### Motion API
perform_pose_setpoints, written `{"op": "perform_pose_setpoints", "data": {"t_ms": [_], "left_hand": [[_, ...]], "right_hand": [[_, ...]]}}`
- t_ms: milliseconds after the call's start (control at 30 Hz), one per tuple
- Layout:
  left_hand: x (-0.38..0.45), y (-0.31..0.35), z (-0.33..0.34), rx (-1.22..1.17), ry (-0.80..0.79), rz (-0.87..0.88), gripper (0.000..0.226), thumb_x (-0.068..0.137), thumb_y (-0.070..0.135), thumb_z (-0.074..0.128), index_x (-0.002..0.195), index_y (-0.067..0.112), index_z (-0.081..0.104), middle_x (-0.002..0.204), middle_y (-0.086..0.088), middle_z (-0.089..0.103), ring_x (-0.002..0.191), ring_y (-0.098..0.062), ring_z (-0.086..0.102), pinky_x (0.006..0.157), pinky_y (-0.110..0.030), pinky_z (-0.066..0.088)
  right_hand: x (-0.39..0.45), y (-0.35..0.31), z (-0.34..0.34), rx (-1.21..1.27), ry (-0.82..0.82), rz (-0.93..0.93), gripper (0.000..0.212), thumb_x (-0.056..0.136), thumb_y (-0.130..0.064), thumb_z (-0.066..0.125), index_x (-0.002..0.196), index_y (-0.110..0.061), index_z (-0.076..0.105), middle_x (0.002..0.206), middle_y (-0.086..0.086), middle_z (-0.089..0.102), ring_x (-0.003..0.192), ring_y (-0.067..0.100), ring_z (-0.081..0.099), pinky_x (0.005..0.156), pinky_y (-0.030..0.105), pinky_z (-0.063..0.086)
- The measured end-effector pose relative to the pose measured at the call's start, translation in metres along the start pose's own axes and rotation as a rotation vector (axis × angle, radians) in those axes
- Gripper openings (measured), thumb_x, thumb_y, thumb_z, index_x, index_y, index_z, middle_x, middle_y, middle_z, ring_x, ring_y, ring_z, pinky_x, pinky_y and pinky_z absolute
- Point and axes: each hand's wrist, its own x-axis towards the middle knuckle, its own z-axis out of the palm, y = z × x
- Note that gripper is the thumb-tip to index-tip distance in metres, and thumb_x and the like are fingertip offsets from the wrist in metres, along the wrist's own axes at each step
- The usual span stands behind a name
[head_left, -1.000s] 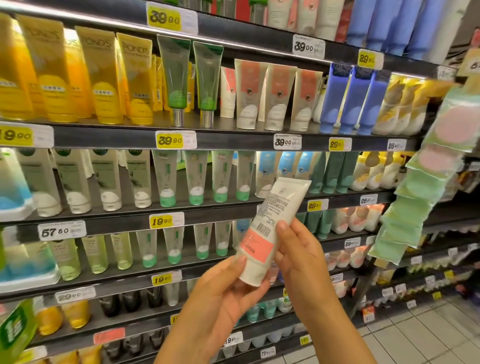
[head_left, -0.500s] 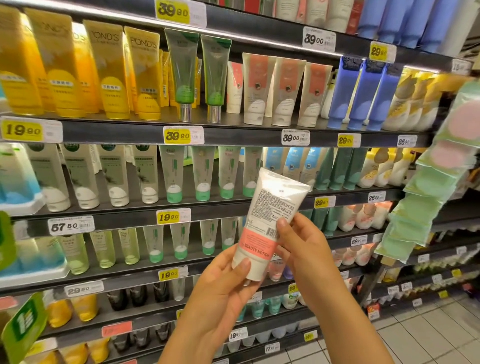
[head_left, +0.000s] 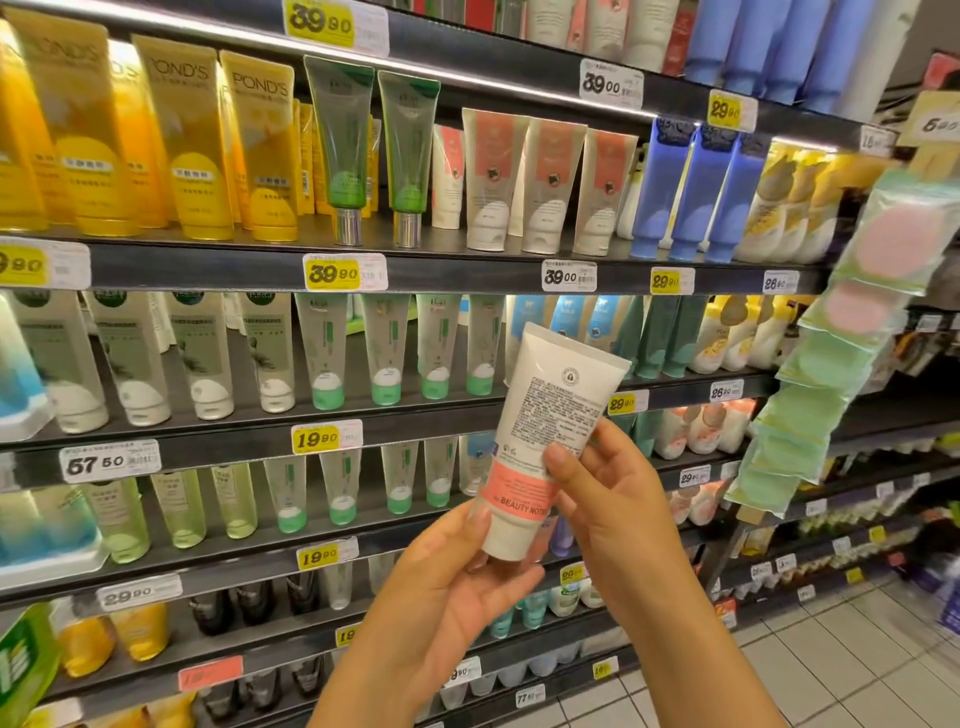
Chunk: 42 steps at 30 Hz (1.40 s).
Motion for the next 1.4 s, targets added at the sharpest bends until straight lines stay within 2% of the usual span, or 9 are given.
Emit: {"op": "perform_pose_setpoints", "data": {"t_ms": [100, 200, 333, 533, 733, 967, 1067, 1200, 1400], "left_hand": [[-0.001, 0.001, 0.003, -0.020, 0.004, -0.031, 0.035, 0.077, 0.022, 0.062, 0.104, 0.000, 0.069, 0.112, -0.030, 0.063, 0.101, -0.041, 0.065, 0.071, -0.038, 0.059], [0.001, 0.001, 0.003, -0.037, 0.005, 0.011, 0.045, 0.077, 0.026, 0.068, 0.111, -0.003, 0.064, 0.114, -0.028, 0.064, 0.104, -0.039, 0.063, 0.072, -0.034, 0.059], [0.003, 0.001, 0.000, -0.022, 0.081, 0.103, 0.046, 0.072, 0.008, 0.064, 0.116, -0.001, 0.056, 0.109, -0.022, 0.068, 0.096, -0.034, 0.068, 0.069, -0.032, 0.058], [0.002, 0.002, -0.003, 0.045, 0.181, 0.183, 0.049, 0.061, -0.002, 0.067, 0.107, 0.001, 0.054, 0.109, -0.018, 0.069, 0.094, -0.028, 0.069, 0.070, -0.033, 0.059], [-0.001, 0.009, 0.002, -0.078, 0.093, 0.016, 0.044, 0.074, 0.017, 0.062, 0.112, -0.006, 0.059, 0.109, -0.027, 0.066, 0.098, -0.039, 0.066, 0.075, -0.043, 0.058], [-0.003, 0.013, 0.004, -0.250, 0.004, -0.106, 0.041, 0.076, 0.020, 0.060, 0.104, -0.009, 0.067, 0.116, -0.032, 0.061, 0.099, -0.042, 0.065, 0.072, -0.042, 0.059], [-0.002, 0.012, 0.003, -0.121, -0.004, -0.047, 0.034, 0.075, 0.018, 0.060, 0.100, -0.003, 0.070, 0.113, -0.029, 0.064, 0.097, -0.038, 0.066, 0.072, -0.039, 0.059], [-0.001, 0.014, 0.003, 0.155, 0.038, 0.142, 0.034, 0.074, 0.013, 0.061, 0.105, 0.003, 0.070, 0.107, -0.019, 0.070, 0.095, -0.031, 0.069, 0.070, -0.032, 0.058], [-0.001, 0.017, 0.003, 0.663, 0.170, 0.375, 0.044, 0.081, 0.000, 0.065, 0.112, 0.030, 0.061, 0.104, 0.012, 0.072, 0.098, 0.000, 0.065, 0.073, -0.013, 0.052]], "right_hand": [[0.000, -0.002, 0.001, 0.064, -0.003, 0.016, 0.048, 0.070, -0.016, 0.066, 0.116, -0.010, 0.055, 0.105, 0.004, 0.072, 0.097, 0.018, 0.068, 0.071, 0.022, 0.056], [0.001, -0.002, 0.000, 0.130, 0.019, 0.065, 0.050, 0.069, -0.012, 0.065, 0.116, -0.008, 0.051, 0.102, 0.007, 0.073, 0.096, 0.019, 0.069, 0.079, 0.029, 0.057], [0.000, 0.001, 0.003, 0.026, 0.043, 0.089, 0.049, 0.066, -0.022, 0.068, 0.113, -0.014, 0.055, 0.103, 0.000, 0.072, 0.097, 0.013, 0.068, 0.083, 0.027, 0.055], [-0.002, 0.004, 0.012, -0.067, 0.004, 0.108, 0.052, 0.064, -0.026, 0.071, 0.112, -0.012, 0.055, 0.079, -0.008, 0.072, 0.066, 0.002, 0.066, 0.049, 0.012, 0.046], [0.002, 0.009, 0.012, 0.031, 0.017, 0.099, 0.044, 0.069, -0.027, 0.066, 0.107, -0.007, 0.063, 0.092, 0.005, 0.071, 0.087, 0.016, 0.066, 0.078, 0.030, 0.055], [0.004, 0.011, 0.013, 0.264, 0.035, 0.103, 0.038, 0.075, -0.027, 0.054, 0.104, -0.004, 0.063, 0.089, 0.006, 0.073, 0.080, 0.013, 0.068, 0.071, 0.026, 0.056], [0.005, 0.012, 0.014, 0.277, 0.050, 0.103, 0.037, 0.077, -0.026, 0.051, 0.106, -0.006, 0.062, 0.092, 0.006, 0.073, 0.083, 0.013, 0.068, 0.073, 0.028, 0.057], [0.006, 0.010, 0.012, 0.208, 0.043, 0.130, 0.036, 0.080, -0.030, 0.052, 0.109, -0.009, 0.060, 0.097, 0.011, 0.070, 0.077, 0.014, 0.068, 0.055, 0.021, 0.053], [0.008, 0.012, 0.008, 0.188, 0.016, 0.185, 0.042, 0.078, -0.031, 0.056, 0.113, -0.009, 0.059, 0.105, 0.011, 0.070, 0.101, 0.026, 0.065, 0.079, 0.035, 0.057]]}}
